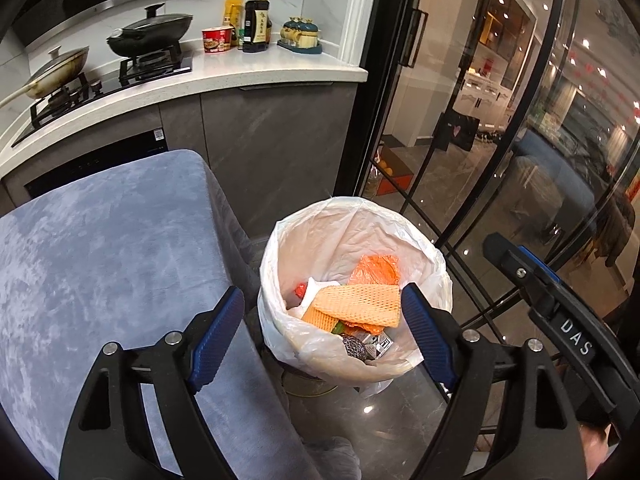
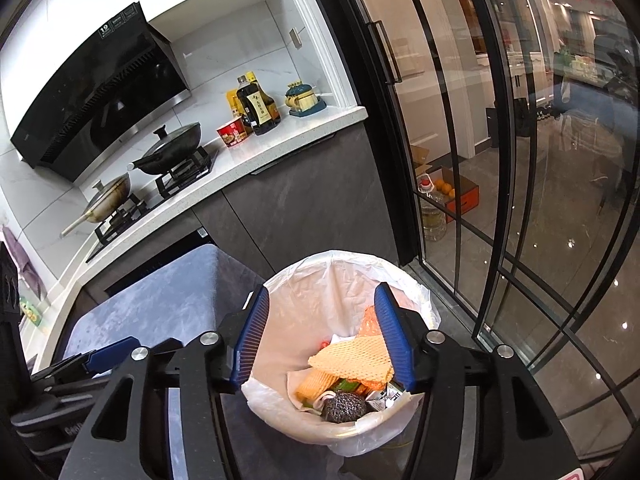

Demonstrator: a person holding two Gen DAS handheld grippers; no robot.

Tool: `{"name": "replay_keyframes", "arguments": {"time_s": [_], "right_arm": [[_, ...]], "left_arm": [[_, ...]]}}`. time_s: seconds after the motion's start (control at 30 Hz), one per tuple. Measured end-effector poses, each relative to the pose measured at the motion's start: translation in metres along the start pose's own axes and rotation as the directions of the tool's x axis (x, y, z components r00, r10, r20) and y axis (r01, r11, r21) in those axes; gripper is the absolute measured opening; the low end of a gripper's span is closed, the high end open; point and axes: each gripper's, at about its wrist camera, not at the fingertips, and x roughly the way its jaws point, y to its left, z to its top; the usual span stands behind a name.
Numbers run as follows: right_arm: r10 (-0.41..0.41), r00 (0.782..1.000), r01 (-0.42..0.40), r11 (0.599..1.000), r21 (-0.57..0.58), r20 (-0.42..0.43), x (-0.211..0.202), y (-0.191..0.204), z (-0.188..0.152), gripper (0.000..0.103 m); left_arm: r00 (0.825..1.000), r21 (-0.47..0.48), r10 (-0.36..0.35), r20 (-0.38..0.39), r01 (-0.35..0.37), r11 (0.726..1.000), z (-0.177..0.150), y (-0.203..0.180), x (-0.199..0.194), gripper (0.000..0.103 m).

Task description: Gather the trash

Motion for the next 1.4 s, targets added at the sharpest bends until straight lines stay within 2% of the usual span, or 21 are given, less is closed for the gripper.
{"name": "replay_keyframes", "arguments": {"time_s": [0.23, 0.37, 0.57, 0.63, 0.8, 1.0, 1.1, 1.17, 1.4], "right_arm": [[0.013, 1.0, -0.013, 1.0, -0.023, 0.004, -0.019, 0.007, -0.005, 0.06], [0.023, 1.0, -0.023, 0.998, -0.051, 0.005, -0.033, 0.015, -0.011, 0.069], [0.039, 0.999, -0.041, 0.993, -0.111, -0.017, -0.047, 0.032, -0.028, 0.082], [0.049, 0.998, -0.053, 0.993, -0.107, -0.035, -0.051, 0.035, -0.035, 0.083], [0.04, 0.996, -0.049, 0.992, -0.12, -0.083, -0.058, 0.042, -0.047, 0.083], [-0.005, 0.997, -0.012, 0.975, -0.222, -0.074, -0.074, 0.057, -0.059, 0.084], [-0.002, 0.997, -0.017, 0.97, -0.241, -0.081, -0.081, 0.061, -0.064, 0.085], [0.001, 0.996, -0.023, 0.969, -0.245, -0.088, -0.084, 0.063, -0.066, 0.091], [-0.013, 0.994, -0.026, 0.943, -0.332, -0.113, -0.089, 0.075, -0.081, 0.091]], "left_arm": [[0.999, -0.043, 0.02, 0.035, -0.018, 0.999, -0.01, 0.028, -0.028, 0.082], [0.996, -0.07, 0.075, 0.057, -0.071, 0.995, -0.023, 0.047, -0.046, 0.089], [0.99, -0.113, 0.131, 0.045, -0.125, 0.986, -0.048, 0.069, -0.068, 0.093], [0.988, -0.119, 0.15, 0.043, -0.144, 0.982, -0.056, 0.074, -0.076, 0.096], [0.984, -0.13, 0.179, 0.027, -0.174, 0.976, -0.075, 0.08, -0.086, 0.096], [0.975, -0.129, 0.222, 0.017, -0.218, 0.968, -0.096, 0.078, -0.095, 0.096], [0.974, -0.128, 0.225, 0.005, -0.223, 0.966, -0.103, 0.076, -0.097, 0.096], [0.973, -0.137, 0.231, -0.005, -0.229, 0.964, -0.107, 0.075, -0.099, 0.096], [0.968, -0.146, 0.252, -0.018, -0.252, 0.957, -0.118, 0.069, -0.103, 0.096]]}}
